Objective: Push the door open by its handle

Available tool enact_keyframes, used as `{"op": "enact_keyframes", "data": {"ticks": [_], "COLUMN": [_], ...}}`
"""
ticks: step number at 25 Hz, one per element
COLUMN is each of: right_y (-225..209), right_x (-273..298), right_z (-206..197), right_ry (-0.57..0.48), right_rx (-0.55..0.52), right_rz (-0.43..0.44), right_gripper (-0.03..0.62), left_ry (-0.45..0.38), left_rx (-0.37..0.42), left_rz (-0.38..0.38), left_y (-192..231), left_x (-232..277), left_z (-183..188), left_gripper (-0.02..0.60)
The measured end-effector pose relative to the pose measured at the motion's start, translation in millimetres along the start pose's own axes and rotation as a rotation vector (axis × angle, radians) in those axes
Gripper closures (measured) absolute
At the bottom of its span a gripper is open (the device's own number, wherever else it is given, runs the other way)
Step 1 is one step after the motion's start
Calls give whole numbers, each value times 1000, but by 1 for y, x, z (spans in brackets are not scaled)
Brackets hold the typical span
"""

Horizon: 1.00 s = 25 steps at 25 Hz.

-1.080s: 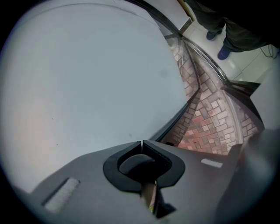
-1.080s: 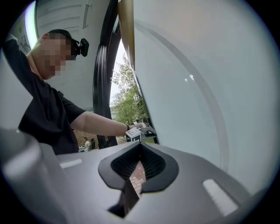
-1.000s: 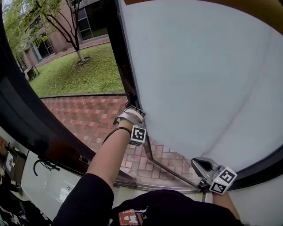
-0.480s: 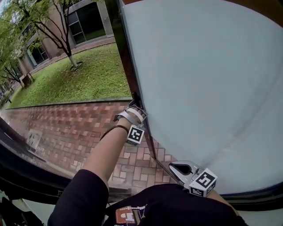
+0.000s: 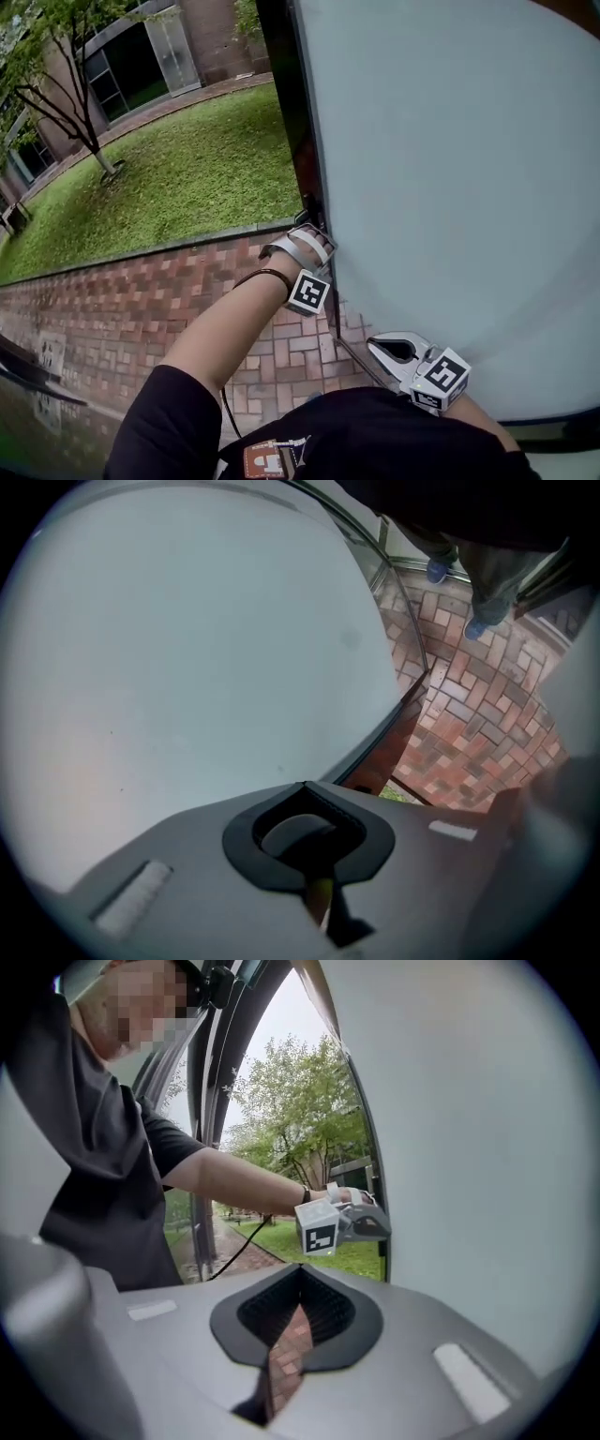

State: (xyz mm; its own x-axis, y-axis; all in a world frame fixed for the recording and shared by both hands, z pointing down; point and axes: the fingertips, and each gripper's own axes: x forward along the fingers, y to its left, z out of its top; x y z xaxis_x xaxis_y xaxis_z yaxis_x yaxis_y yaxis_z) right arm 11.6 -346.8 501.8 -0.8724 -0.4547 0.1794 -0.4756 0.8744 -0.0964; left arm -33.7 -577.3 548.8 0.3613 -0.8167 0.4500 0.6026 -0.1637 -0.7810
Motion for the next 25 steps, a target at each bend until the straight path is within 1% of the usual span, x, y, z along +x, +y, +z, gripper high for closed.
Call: {"op": "enact_keyframes", "data": {"ticks": [3,4,6,9,11,13,14,16,19,20,23,24,25], "right_y": [-60,-73,-92,-121,-149,-174,-186,-210,-244,-254,-281,-287,-290], "right_x": [9,14,18,17,13,6,3,1,1,1,-3,-4,-5], "right_z": [12,12,9,12,14,15,16,15,6,0,-13,-15,-14], "right_ry": [-41,-42,-52,-70,-67,-63,-60,-56,-46,-40,-20,-16,-14], "right_rx": [-20,-22,10,59,69,68,62,62,82,82,88,90,87], "right_rz": [-134,-177,-249,-322,-359,-376,-379,-378,-365,-362,-376,-383,-391], "right_gripper": [594,594,594,594,594,594,594,594,594,594,594,594,594], "left_ry": [-58,-74,-126,-215,-252,-282,-304,-363,-476,-496,-487,-500,-526], "left_rx": [40,50,47,35,55,82,82,60,-2,-7,43,37,2], "left_rz": [32,43,67,99,121,143,152,160,149,152,165,163,160], "left_y": [45,56,76,107,126,142,151,172,199,205,215,218,224], "left_x": [43,53,64,75,90,105,111,120,133,139,166,171,171], "left_z": [9,14,28,48,55,63,68,77,86,88,91,93,93], "left_gripper": [583,583,583,583,583,581,581,581,581,581,581,581,581]}}
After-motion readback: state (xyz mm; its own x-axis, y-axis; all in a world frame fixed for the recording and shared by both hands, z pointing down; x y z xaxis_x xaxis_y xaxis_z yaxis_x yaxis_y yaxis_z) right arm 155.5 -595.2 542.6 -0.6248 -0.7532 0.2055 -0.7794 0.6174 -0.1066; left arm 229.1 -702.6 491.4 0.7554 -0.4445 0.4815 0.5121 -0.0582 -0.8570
